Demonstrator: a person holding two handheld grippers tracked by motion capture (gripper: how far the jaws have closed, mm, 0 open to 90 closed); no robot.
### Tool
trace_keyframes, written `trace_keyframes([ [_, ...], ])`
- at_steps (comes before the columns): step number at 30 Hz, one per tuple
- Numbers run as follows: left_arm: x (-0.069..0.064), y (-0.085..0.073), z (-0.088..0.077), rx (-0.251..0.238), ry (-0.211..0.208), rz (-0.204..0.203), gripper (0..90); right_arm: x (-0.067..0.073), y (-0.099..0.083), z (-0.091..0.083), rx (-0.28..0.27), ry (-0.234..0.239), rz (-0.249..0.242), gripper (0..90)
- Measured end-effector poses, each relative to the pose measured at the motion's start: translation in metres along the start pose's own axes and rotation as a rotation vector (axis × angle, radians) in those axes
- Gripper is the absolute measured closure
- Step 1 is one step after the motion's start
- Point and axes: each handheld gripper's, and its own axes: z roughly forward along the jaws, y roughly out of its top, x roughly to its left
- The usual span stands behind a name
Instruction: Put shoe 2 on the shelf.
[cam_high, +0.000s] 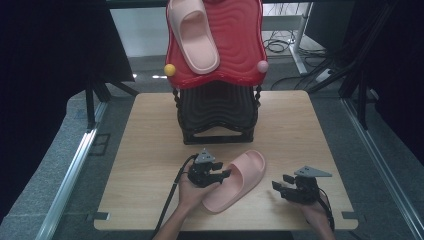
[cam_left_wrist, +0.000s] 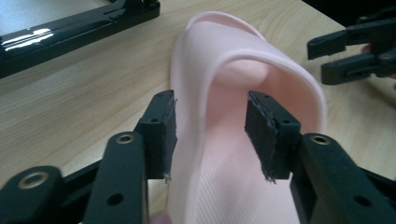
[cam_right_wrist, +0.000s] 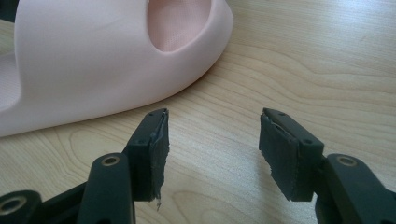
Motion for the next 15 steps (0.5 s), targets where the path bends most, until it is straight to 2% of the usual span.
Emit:
trace_keyframes([
  [5,0.005,0.003,0.013,0.024,-0.009,-0.007,64.1,-0.001,0.000,-0.001,-0.003,-0.003,0.007,42.8],
  [9,0.002,0.004,0.021,0.039,-0.006,-0.007,71.2,-0.002,0.000,0.000,0.000,-0.008,0.014,42.9],
  [15,0.001,0.004,0.021,0.033,0.025,-0.014,80.5,-0.002,0.000,0.000,-0.005,-0.009,0.024,42.8],
])
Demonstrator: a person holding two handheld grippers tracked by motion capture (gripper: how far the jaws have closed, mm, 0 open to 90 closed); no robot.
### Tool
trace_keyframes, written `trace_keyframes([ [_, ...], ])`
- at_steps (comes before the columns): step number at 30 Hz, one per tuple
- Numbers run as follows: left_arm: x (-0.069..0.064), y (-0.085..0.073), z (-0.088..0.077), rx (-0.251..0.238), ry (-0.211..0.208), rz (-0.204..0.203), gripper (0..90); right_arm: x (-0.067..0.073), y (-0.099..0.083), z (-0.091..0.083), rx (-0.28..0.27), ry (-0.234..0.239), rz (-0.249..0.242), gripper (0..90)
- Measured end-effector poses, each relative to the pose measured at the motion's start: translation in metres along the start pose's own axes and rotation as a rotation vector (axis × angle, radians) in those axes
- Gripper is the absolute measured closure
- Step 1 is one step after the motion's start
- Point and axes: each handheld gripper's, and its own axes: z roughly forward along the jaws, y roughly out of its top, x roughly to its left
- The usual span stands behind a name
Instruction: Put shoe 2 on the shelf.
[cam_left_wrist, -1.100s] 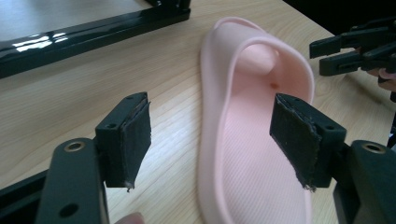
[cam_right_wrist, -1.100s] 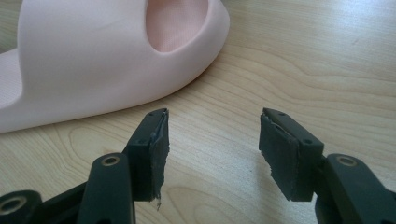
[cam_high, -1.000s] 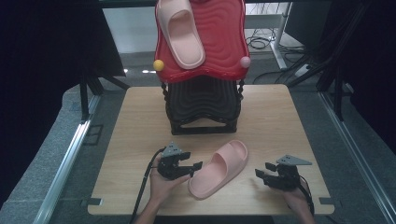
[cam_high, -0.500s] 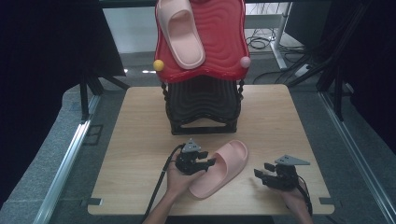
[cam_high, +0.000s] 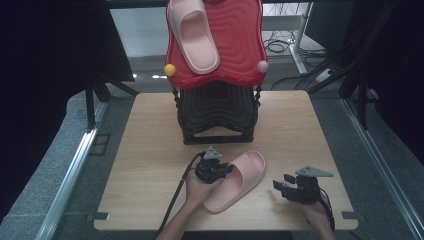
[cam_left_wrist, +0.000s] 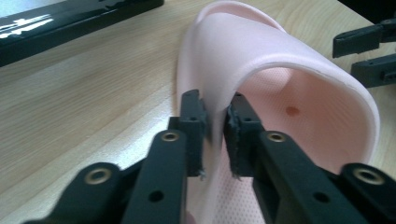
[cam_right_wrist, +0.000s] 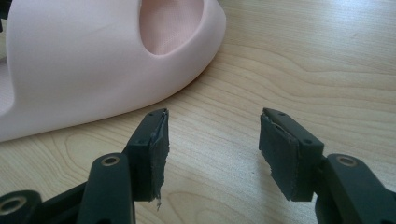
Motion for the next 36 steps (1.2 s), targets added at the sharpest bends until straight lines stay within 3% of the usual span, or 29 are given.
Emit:
trace_keyframes([
  [11,-0.001,0.000,-0.009,-0.025,0.037,0.002,84.6,-0.002,0.000,-0.001,-0.004,-0.009,0.010,42.8],
  [21,-0.008,-0.004,-0.048,-0.144,0.028,0.009,84.8,-0.003,0.000,-0.003,-0.012,-0.011,0.025,42.8],
  [30,0.002,-0.010,-0.079,-0.209,0.056,-0.005,84.7,-0.005,-0.001,-0.003,-0.017,-0.021,0.026,42.9],
  [36,0.008,-0.011,-0.100,-0.278,0.077,-0.022,84.6,-0.004,-0.001,-0.002,-0.014,-0.017,0.028,42.8],
])
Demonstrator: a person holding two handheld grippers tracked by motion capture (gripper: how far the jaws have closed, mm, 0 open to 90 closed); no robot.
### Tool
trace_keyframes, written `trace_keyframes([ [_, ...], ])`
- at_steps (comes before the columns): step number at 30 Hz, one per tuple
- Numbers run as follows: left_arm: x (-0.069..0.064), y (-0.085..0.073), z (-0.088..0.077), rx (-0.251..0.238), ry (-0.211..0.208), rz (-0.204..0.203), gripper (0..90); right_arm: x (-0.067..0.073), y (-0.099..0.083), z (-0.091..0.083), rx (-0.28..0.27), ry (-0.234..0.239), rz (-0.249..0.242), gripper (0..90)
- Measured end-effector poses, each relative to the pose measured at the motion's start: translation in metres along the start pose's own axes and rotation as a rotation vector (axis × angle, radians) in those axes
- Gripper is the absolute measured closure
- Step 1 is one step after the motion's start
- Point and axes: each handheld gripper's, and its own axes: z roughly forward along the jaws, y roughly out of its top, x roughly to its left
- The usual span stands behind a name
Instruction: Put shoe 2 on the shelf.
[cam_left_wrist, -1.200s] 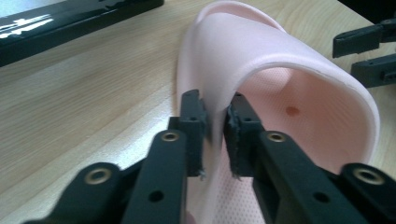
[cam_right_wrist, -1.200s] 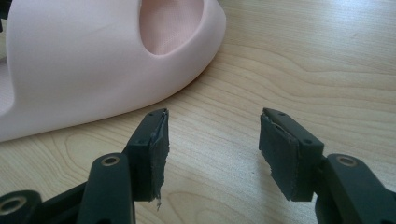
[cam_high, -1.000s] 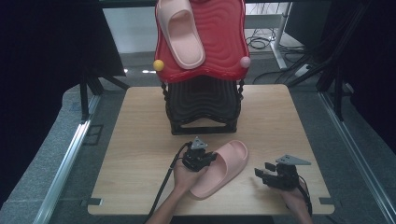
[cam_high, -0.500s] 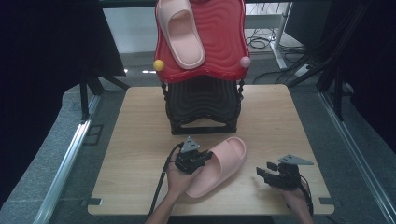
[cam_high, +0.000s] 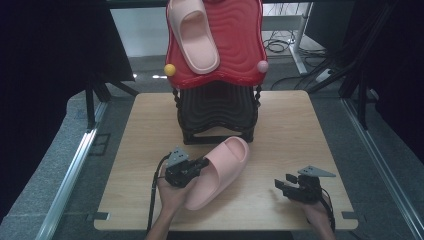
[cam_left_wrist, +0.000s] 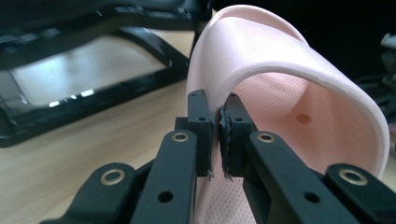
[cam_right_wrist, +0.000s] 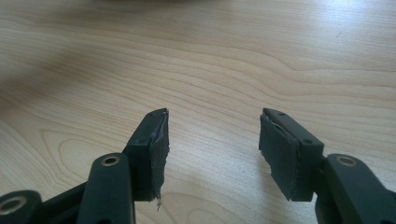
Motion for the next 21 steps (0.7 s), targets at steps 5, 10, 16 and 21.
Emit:
trace_keyframes([
  [5,0.002,0.008,-0.012,-0.064,0.018,0.004,84.6,0.001,0.000,0.000,0.000,0.001,-0.002,42.8],
  [10,0.003,0.016,-0.020,-0.104,0.023,-0.002,84.6,-0.001,-0.001,0.001,0.002,-0.001,0.000,42.8],
  [16,0.003,0.025,-0.028,-0.143,0.024,0.002,84.6,-0.001,-0.002,0.000,0.004,-0.001,0.002,42.7],
  [21,0.003,0.033,-0.033,-0.165,0.033,0.006,84.6,-0.001,-0.002,0.000,-0.001,0.000,0.001,42.5],
])
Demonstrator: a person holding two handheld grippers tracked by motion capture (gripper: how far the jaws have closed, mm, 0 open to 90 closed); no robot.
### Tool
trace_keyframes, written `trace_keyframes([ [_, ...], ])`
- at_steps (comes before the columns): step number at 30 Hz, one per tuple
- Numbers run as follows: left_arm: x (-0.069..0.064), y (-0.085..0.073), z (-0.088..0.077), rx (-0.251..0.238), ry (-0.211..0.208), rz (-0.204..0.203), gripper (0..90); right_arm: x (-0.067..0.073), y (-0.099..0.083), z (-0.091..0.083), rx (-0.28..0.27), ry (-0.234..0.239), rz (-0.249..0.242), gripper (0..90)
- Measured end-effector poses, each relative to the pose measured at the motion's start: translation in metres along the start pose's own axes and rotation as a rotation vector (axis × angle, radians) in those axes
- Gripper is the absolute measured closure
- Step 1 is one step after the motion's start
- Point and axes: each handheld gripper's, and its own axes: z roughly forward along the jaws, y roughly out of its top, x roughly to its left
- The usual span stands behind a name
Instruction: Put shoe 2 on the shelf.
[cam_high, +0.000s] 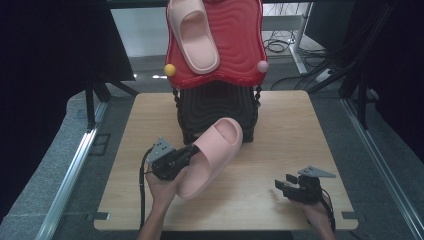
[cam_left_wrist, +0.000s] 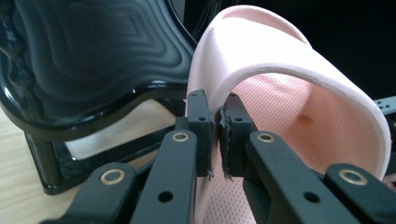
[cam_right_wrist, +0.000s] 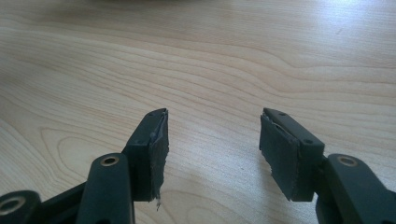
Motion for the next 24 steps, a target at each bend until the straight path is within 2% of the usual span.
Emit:
trace_keyframes([
  [14,0.000,0.019,-0.002,-0.046,0.007,0.012,84.6,-0.001,-0.001,0.001,0.008,-0.003,0.003,42.2],
  [24,-0.003,0.050,-0.001,-0.091,-0.005,0.028,84.6,0.000,-0.001,0.001,0.009,-0.004,0.003,42.2],
])
